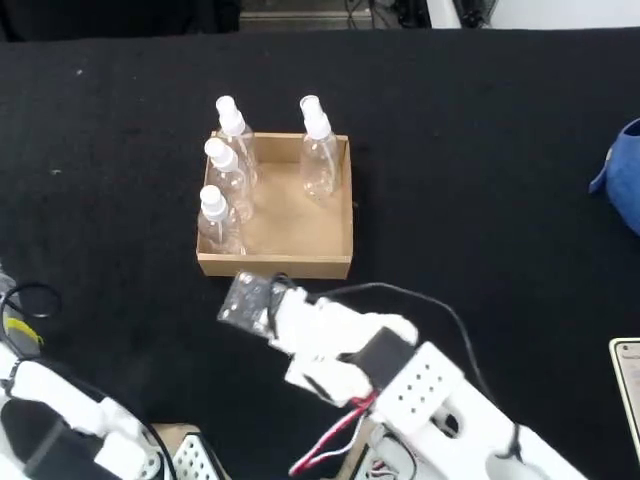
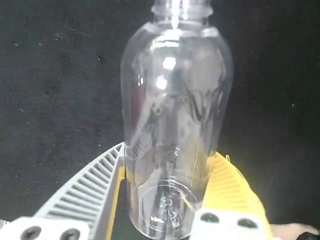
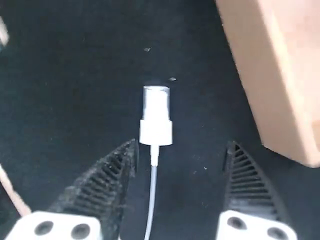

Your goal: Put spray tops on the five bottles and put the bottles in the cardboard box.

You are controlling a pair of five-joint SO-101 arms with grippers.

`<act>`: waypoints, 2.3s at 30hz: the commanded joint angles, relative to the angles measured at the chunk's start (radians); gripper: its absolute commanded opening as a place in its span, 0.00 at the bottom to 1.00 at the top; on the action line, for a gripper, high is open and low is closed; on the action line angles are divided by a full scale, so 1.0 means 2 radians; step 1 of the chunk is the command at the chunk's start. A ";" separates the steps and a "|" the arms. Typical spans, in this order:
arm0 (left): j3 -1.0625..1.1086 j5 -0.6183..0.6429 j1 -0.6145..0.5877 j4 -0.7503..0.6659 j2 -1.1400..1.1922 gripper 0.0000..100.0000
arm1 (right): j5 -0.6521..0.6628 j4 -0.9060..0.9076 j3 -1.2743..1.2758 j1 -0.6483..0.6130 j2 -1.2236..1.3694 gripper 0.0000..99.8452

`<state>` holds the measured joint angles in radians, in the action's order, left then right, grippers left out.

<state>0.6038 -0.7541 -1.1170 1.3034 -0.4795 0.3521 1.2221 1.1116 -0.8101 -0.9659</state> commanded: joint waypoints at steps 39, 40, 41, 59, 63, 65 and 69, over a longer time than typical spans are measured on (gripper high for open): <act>-0.081 0.009 0.023 0.123 -0.133 0.03 | -0.048 -0.048 -0.042 0.004 0.119 0.01; -0.080 0.009 0.033 0.124 -0.140 0.03 | -0.047 -0.032 -0.043 0.004 0.089 0.01; -0.076 0.010 0.045 0.123 -0.150 0.03 | -0.047 -0.016 -0.049 0.004 0.057 0.01; -0.061 0.209 0.343 0.031 -0.395 0.03 | -0.155 0.041 -0.359 0.330 -0.109 0.01; -0.057 0.264 0.479 -0.010 -0.432 0.03 | -0.218 0.002 -0.412 0.349 -0.105 0.01; -0.049 0.268 0.555 -0.026 -0.451 0.03 | -0.229 -0.020 -0.440 0.349 -0.105 0.01; 0.003 0.271 0.660 -0.096 -0.489 0.03 | -0.244 -0.065 -0.484 0.347 -0.104 0.01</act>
<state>0.5562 -0.2309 0.0522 1.2206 -1.4154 -0.1082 1.1761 0.2355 -0.1304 -1.2114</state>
